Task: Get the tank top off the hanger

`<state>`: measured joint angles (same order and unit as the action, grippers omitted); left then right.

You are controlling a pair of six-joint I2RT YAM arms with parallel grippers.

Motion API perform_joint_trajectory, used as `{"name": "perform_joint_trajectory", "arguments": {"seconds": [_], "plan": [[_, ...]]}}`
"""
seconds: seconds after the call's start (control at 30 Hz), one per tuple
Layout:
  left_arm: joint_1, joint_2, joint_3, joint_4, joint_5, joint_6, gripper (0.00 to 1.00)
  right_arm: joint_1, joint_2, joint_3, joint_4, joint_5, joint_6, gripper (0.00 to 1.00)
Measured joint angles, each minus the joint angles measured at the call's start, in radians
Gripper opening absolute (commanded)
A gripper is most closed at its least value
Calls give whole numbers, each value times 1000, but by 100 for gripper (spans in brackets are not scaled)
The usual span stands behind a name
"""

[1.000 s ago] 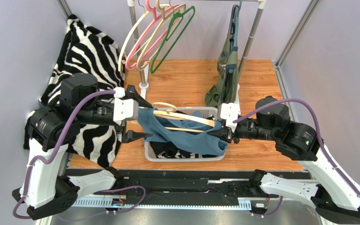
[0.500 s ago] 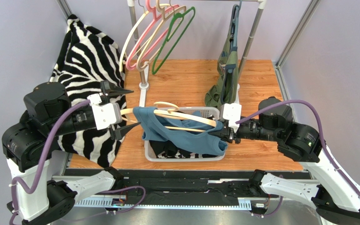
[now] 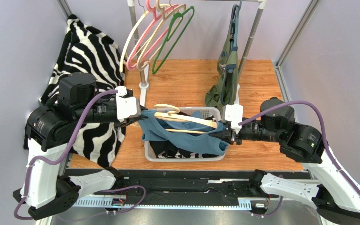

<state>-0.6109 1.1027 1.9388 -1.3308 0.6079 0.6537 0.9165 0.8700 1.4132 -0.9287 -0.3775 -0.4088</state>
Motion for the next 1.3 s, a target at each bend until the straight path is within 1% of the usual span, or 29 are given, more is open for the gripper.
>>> {"name": "perform_joint_trajectory", "arguments": {"seconds": [0.4, 0.5, 0.63, 0.67, 0.73, 0.77, 0.87, 0.9, 0.97, 1.0, 1.03, 1.07, 1.1, 1.17, 1.2, 1.3], "plan": [[13, -3, 15, -5, 95, -37, 34, 32, 44, 19, 7, -7, 0, 0], [18, -3, 14, -4, 121, -49, 31, 48, 66, 24, 15, -6, 0, 0], [23, -10, 1, -6, 148, -58, 20, 76, 94, 34, 24, 5, 0, 0], [24, -16, -3, -7, 152, -60, 12, 80, 97, 34, 25, 10, 0, 0], [25, -22, -11, -8, 157, -62, 3, 85, 97, 34, 28, 14, 0, 0], [26, -25, -14, -8, 159, -63, 0, 88, 96, 34, 29, 19, 0, 1], [29, -37, -21, 3, 162, -64, 0, 98, 89, 32, 41, 47, 0, 22], [29, -37, -21, 9, 161, -65, 0, 100, 83, 27, 52, 62, 0, 31], [29, -37, -23, 29, 161, -66, 0, 103, 64, 11, 72, 94, 0, 39], [29, -38, -25, 36, 160, -67, 0, 103, 49, 2, 85, 120, 1, 67], [29, -37, -28, 41, 154, -70, 0, 103, 35, -8, 100, 144, 5, 73], [29, -36, -31, 42, 142, -74, 0, 103, 12, -21, 119, 182, 11, 75], [31, -36, -33, 42, 129, -81, 0, 101, -16, -32, 132, 219, 14, 83], [34, -37, -35, 44, 84, -90, 0, 100, -69, -52, 150, 288, 24, 91], [36, -37, -36, 48, 66, -94, 0, 100, -99, -60, 156, 321, 27, 100], [40, -38, -41, 58, 24, -103, 0, 100, -182, -87, 178, 394, 43, 100]]}}
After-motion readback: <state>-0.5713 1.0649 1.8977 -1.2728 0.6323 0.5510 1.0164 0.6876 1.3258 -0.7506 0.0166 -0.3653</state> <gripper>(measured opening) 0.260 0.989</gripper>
